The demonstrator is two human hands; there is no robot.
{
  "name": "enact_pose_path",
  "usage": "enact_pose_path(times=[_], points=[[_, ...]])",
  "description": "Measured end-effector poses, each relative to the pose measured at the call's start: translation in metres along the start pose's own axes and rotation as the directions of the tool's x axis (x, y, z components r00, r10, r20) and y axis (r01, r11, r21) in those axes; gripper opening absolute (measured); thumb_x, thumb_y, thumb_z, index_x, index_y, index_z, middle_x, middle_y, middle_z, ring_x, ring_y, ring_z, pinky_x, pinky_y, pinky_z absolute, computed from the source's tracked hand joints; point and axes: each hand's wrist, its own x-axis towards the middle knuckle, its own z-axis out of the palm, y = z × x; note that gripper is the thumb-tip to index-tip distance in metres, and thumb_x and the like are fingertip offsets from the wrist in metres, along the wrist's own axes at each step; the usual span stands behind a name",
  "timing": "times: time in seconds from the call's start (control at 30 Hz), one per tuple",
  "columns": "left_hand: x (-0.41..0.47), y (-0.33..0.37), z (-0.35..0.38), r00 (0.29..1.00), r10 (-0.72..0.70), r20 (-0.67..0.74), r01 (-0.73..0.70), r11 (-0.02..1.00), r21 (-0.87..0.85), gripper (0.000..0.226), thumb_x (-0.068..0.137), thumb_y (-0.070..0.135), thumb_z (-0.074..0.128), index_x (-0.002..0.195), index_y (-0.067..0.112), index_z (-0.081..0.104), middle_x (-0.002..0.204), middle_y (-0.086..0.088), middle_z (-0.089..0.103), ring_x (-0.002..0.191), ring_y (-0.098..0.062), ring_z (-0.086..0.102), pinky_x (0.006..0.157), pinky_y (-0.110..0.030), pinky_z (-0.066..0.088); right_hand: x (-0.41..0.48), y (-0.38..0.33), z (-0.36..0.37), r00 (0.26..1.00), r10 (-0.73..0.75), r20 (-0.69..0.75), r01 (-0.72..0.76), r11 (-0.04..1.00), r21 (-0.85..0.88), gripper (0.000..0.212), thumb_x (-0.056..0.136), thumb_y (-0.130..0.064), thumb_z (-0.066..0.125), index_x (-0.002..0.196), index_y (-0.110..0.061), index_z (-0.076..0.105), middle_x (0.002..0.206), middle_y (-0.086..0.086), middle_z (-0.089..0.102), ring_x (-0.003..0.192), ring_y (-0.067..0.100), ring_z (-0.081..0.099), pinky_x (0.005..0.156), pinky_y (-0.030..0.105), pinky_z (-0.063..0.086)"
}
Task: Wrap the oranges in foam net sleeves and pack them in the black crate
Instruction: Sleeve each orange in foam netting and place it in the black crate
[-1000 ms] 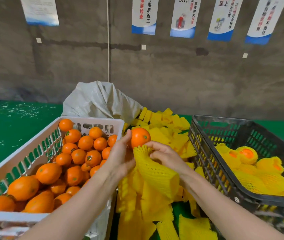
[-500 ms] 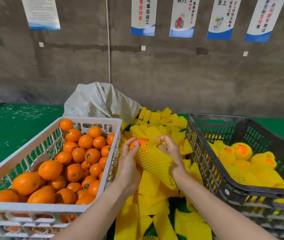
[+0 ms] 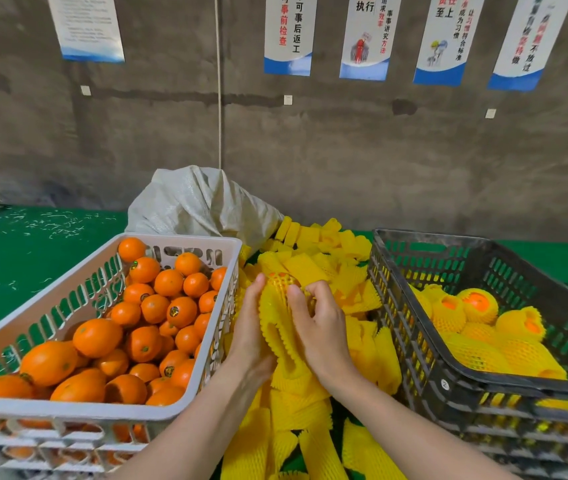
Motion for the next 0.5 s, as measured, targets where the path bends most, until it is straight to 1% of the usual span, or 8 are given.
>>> enact_pose_path(times=[0.03,0.07,0.13,0.17,0.23,0.33,0.43,0.5], points=[[0.001,0.000,0.000,1.000,-0.022,0.016,0.022,1.000,0.003,0.048,0.089,0.049,0.046,0.067,0.017,0.074,0.066,-0.004,0.069,0.062,-0.014,0.068,0.055,-0.024,0.053,-0.001,-0.001,0.001,0.999,-0.037,-0.009,0.037,0.999,-0.013,0.024,0.092,-0.035,0.048,0.077,-0.018,0.041,0.060,-0.007,0.036,0.055,0.004,0.038,0.057,0.033,0.033],[0.002,0.001,0.000,0.999,-0.025,0.026,0.024,1.000,0.017,0.050,0.088,0.052,0.045,0.065,0.017,0.074,0.065,-0.004,0.069,0.061,-0.014,0.068,0.055,-0.024,0.053,-0.001,-0.002,0.000,0.998,-0.060,-0.027,0.060,0.998,-0.010,0.023,0.092,-0.035,0.047,0.077,-0.018,0.041,0.060,-0.007,0.036,0.055,0.003,0.039,0.056,0.031,0.033],[0.002,0.005,0.001,1.000,-0.013,0.008,0.013,0.998,0.057,0.046,0.079,0.053,0.052,0.081,0.015,0.076,0.083,-0.011,0.073,0.075,-0.019,0.071,0.061,-0.028,0.055,0.008,-0.003,-0.005,0.996,-0.041,-0.075,0.045,0.998,0.052,0.023,0.093,-0.028,0.048,0.074,-0.018,0.041,0.062,-0.007,0.039,0.058,0.002,0.040,0.057,0.023,0.033],[0.002,0.006,0.001,1.000,0.000,-0.013,0.001,0.998,0.071,0.045,0.076,0.052,0.055,0.088,0.014,0.077,0.093,-0.012,0.073,0.083,-0.021,0.071,0.064,-0.029,0.056,0.015,-0.002,-0.009,0.996,0.001,-0.089,0.008,0.995,0.098,0.023,0.094,-0.024,0.049,0.073,-0.017,0.042,0.064,-0.006,0.041,0.061,0.002,0.040,0.060,0.023,0.035],[0.000,0.005,0.002,1.000,0.014,-0.027,-0.012,0.996,0.086,0.043,0.073,0.050,0.060,0.092,0.016,0.078,0.102,-0.013,0.072,0.091,-0.022,0.071,0.067,-0.031,0.057,0.028,-0.001,-0.014,0.992,0.099,-0.075,-0.083,0.977,0.195,0.025,0.094,-0.022,0.051,0.072,-0.013,0.045,0.068,-0.001,0.045,0.067,0.011,0.042,0.065,0.031,0.036],[-0.002,0.003,0.004,0.999,-0.023,-0.036,0.024,1.000,0.017,0.053,0.068,0.049,0.067,0.103,0.010,0.072,0.104,-0.015,0.071,0.092,-0.025,0.071,0.066,-0.035,0.058,0.031,0.002,-0.014,0.985,0.172,0.005,-0.167,0.948,0.271,0.025,0.094,-0.024,0.051,0.074,-0.008,0.049,0.075,0.009,0.051,0.074,0.017,0.047,0.068,0.033,0.040],[-0.002,0.002,0.008,0.995,-0.072,-0.072,0.068,0.996,-0.051,0.061,0.067,0.049,0.065,0.113,0.008,0.062,0.098,-0.015,0.073,0.086,-0.025,0.072,0.062,-0.035,0.057,0.028,0.005,-0.014,0.974,0.226,0.028,-0.224,0.926,0.304,0.026,0.093,-0.025,0.053,0.073,-0.009,0.051,0.074,0.006,0.055,0.074,0.017,0.052,0.067,0.033,0.043],[-0.001,0.001,0.011,0.993,-0.071,-0.096,0.067,0.997,-0.042,0.062,0.067,0.049,0.065,0.115,0.010,0.061,0.098,-0.014,0.073,0.086,-0.025,0.072,0.062,-0.035,0.057,0.028,0.004,-0.015,0.952,0.301,0.059,-0.300,0.878,0.373,0.027,0.093,-0.025,0.052,0.077,-0.004,0.052,0.075,0.010,0.055,0.074,0.020,0.051,0.065,0.033,0.044]])
